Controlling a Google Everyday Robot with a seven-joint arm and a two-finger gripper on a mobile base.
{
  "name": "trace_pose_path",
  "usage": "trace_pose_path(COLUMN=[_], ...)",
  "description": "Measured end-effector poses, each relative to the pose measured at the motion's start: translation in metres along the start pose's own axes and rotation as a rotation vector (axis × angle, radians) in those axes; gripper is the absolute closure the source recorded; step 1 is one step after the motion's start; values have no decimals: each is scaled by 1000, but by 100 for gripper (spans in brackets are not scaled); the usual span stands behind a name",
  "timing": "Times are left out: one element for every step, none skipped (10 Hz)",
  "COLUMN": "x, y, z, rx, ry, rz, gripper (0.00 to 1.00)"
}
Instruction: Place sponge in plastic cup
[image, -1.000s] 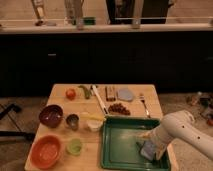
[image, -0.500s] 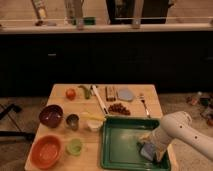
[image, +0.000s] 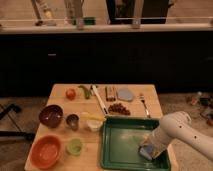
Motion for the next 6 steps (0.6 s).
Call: trace_pose_path(x=[-1,-2,-4,-10,-19,-26], y=[-1,-3,-5,-12,-21,-27], z=[-1,-3,-6,-11,-18,-20], rx=[1,-1,-8,-14,-22,-33], ry=[-2,1,5,13,21,28], rz=[-7,-13,-13,-15,-21,-23], gripper=[80,91,97,100,100,100])
